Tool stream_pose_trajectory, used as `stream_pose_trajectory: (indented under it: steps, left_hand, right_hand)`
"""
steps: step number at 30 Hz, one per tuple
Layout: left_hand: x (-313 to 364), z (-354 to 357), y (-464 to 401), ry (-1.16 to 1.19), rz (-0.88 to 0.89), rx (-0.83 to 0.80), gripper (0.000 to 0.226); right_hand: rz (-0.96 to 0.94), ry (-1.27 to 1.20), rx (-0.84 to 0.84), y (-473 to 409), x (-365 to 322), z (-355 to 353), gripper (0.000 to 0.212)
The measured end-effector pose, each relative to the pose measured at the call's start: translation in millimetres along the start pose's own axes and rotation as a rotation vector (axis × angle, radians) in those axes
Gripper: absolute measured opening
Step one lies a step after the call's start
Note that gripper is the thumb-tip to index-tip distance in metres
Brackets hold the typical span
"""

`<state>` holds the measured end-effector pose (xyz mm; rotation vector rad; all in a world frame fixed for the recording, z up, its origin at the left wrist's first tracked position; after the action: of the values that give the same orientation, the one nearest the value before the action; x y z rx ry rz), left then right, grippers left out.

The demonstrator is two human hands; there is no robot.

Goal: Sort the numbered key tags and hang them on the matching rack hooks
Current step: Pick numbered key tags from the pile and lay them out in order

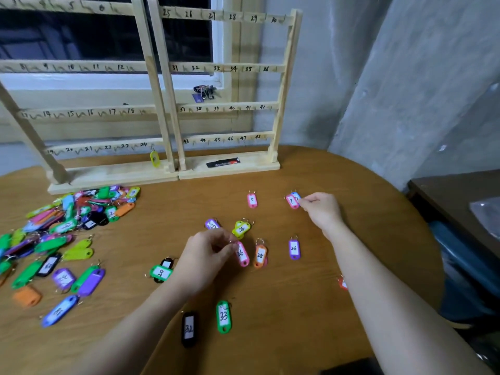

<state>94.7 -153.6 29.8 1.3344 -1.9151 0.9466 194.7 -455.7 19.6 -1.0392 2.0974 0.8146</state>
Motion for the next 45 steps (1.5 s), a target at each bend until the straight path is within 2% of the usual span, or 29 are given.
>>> stream_pose_trajectory:
  steps: [4,7,12,18,26,30,34,38,40,42,45]
  left_hand:
    - [19.5,15.9,-5.3,0.019,0.050,-0.013,0.011]
    - [37.8,41.3,-16.5,0.098,0.091,-0.098,0.016]
    - [51.3,75.7,-43.5,-0.029,0.224,-0.154,0.018]
    - [44.6,92.7,-55.2,-0.202,0.307,-0.144,0.007]
    - [48.6,82.5,-58.6,-0.401,0.410,-0.157,0.011]
    - [43.5,36.9,-47.3,-0.505,0.451,-0.065,0.009]
    - [10.6,-30.3,-21.6,-0.629,0.348,-0.023,0.005]
    - [-20.7,-97.2,17.4,-0.704,0.235,0.015,0.003]
    - [-31.4,-117.1,31.0,-0.692,0.179,0.086,0.002]
    - [-61.7,-187.3,96.4,-0.698,0.009,0.277,0.006]
    - [-88.4,-203.7,140.7,-0.597,-0.081,0.503,0.010]
  right_hand:
    - [0.030,-0.134,-0.029,16.3,8.3,-19.5,0.011]
    - [0.041,-0.148,-0.038,37.1,13.6,-38.4,0.012]
    - [0.001,-0.165,-0.032,71.8,17.4,-73.7,0.013]
    - [-0.136,-0.298,0.038,97.4,22.3,-103.0,0.013]
    - [-0.220,-0.277,-0.060,111.9,9.2,-76.9,0.015]
    - [-0.235,-0.248,-0.144,118.2,-5.3,-47.1,0.015]
    - [-0.226,-0.253,-0.257,128.0,-25.1,-0.6,0.015]
    - [-0.255,-0.157,-0.422,149.3,-52.9,61.6,0.014]
    - [-0.280,-0.128,-0.459,158.8,-62.5,72.6,0.013]
    - [-0.333,-0.073,-0.616,206.6,-95.7,136.1,0.013]
    - [-0.346,-0.064,-0.650,231.5,-101.6,156.8,0.014]
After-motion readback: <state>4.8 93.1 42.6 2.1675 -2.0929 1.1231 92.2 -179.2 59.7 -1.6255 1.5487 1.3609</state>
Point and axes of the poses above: each hand's wrist, its own y-axis away from the middle knuckle, its own z-axis out of the palm, x = y × z, the point moved 6 cm from there along -y, towards the middle knuckle, and after that the axes turned 11 degrees about z, right-handed, at the moved point
